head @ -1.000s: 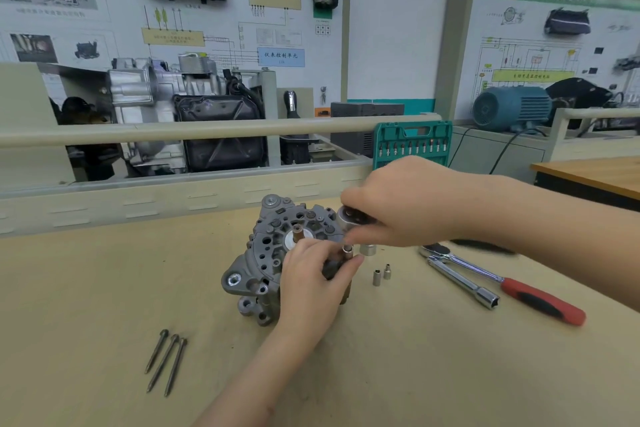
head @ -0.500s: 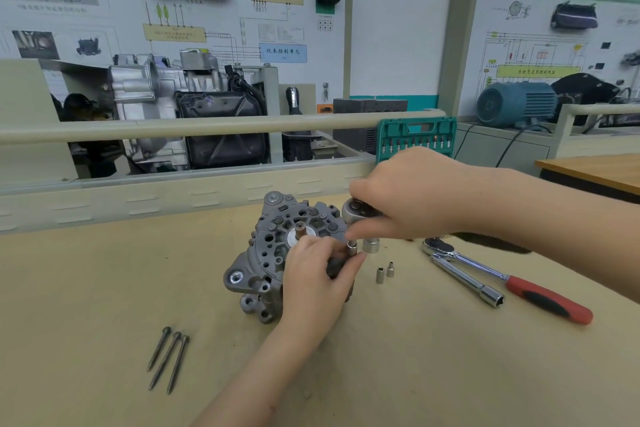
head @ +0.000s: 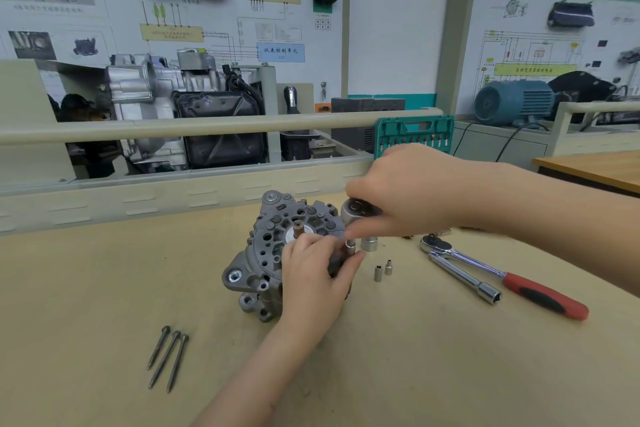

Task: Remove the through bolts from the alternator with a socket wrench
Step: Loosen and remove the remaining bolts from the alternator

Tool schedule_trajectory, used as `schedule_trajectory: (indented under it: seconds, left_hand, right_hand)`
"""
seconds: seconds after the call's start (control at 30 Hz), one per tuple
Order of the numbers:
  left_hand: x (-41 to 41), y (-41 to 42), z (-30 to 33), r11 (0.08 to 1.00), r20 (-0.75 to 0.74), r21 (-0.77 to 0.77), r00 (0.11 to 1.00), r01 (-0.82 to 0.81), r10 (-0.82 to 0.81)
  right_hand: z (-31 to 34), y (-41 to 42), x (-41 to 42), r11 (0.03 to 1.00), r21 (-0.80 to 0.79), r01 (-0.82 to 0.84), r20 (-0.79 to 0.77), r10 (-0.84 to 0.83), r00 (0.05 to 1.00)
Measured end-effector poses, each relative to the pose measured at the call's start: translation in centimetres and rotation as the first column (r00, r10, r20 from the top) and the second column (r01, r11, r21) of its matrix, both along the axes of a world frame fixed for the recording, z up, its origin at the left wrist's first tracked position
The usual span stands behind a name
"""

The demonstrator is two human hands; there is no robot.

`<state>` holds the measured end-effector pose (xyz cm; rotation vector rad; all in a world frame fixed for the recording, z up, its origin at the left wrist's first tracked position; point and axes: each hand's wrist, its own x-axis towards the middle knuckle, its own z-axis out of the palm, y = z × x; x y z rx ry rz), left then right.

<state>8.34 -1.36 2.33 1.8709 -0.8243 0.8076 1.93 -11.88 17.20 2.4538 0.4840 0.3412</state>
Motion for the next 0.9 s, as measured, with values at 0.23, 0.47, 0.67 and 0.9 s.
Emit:
schedule_trajectory:
  seconds: [0.23,0.47,0.67,0.9]
  left_hand:
    - [-0.07,0.35,-0.23,0.999,0.031,0.044,0.999,0.019,-0.02]
    - [0.37,0.31,-0.42,0.999,-0.02,0.031,0.999,0.042,-0.042]
    - [0.49,0.17,-0.2,0.998,0.008,-0.018,0.998,0.059,-0.059]
    - [0.48,0.43,-0.16,0.995,0.03,0.034,0.995,0.098,-0.099]
  right_hand:
    - [-0.06,0.05,-0.03,0.997,0.066,0.035,-0.055,-0.032,0.998]
    - [-0.23,-0.16,-0.21,0.998,0.064,-0.025,-0.085,0.03,0.996]
    - [-0.56,-0.15,-0.17,0.997,0.079,0.013,0.004,-0.013,1.0]
    - [-0.12,-0.4,-0.12,0.985,0.174,-0.011,-0.118,0.032,0.993]
